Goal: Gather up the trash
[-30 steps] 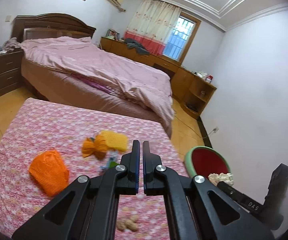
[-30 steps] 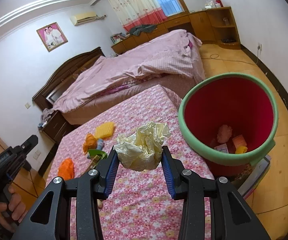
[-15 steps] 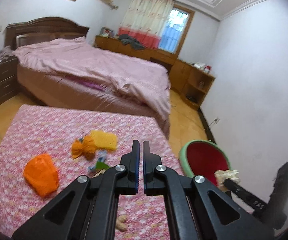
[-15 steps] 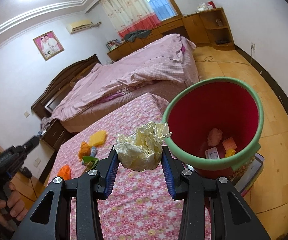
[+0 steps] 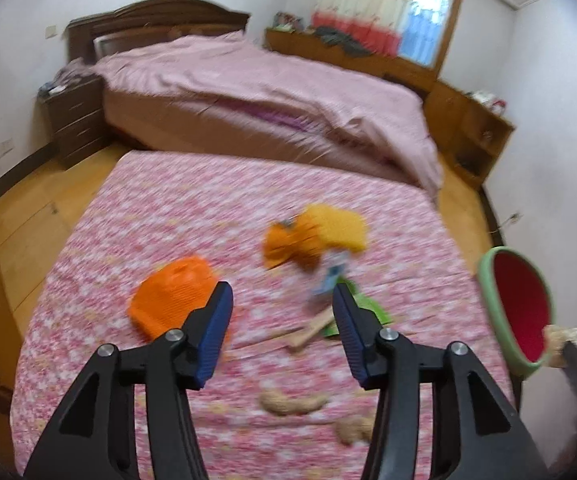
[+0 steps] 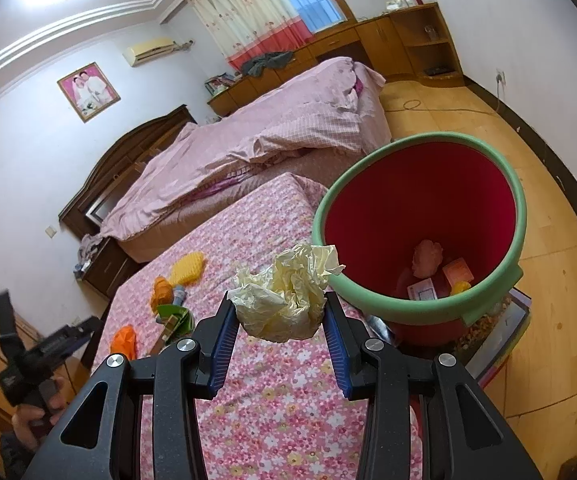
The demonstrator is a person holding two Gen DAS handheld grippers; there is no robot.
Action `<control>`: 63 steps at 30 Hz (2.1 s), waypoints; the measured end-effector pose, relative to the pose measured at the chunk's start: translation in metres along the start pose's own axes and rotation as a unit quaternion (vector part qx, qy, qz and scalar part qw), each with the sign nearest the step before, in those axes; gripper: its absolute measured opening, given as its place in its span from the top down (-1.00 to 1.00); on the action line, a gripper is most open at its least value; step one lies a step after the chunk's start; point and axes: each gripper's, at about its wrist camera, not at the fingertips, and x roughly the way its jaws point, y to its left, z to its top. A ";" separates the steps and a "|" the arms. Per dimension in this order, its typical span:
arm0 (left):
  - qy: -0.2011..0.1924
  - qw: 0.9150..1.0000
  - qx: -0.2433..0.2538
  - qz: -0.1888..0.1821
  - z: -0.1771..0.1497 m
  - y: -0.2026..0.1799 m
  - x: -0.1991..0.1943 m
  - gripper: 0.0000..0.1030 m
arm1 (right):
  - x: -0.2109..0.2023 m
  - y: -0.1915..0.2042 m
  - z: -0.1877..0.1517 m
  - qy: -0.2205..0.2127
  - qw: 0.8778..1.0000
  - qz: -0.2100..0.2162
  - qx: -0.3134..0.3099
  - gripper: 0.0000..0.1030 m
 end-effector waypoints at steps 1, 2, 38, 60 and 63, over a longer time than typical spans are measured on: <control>0.006 1.000 -0.004 0.007 -0.001 0.005 0.005 -0.03 | 0.002 -0.001 0.000 0.002 1.000 -0.001 0.001 0.17; 0.013 1.000 -0.009 0.014 -0.003 0.011 0.011 -0.04 | 0.003 -0.001 -0.001 0.004 1.000 -0.002 0.002 0.17; 0.025 0.999 -0.026 0.031 -0.017 0.058 0.059 0.82 | 0.016 -0.011 -0.007 0.021 0.999 -0.031 0.012 0.17; 0.005 0.984 0.092 -0.151 -0.004 -0.129 0.005 0.84 | -0.011 -0.064 0.018 -0.019 0.998 -0.042 0.046 0.17; 0.012 0.979 0.116 -0.166 -0.008 -0.168 0.011 0.84 | -0.009 -0.072 0.026 -0.021 0.998 -0.043 0.044 0.17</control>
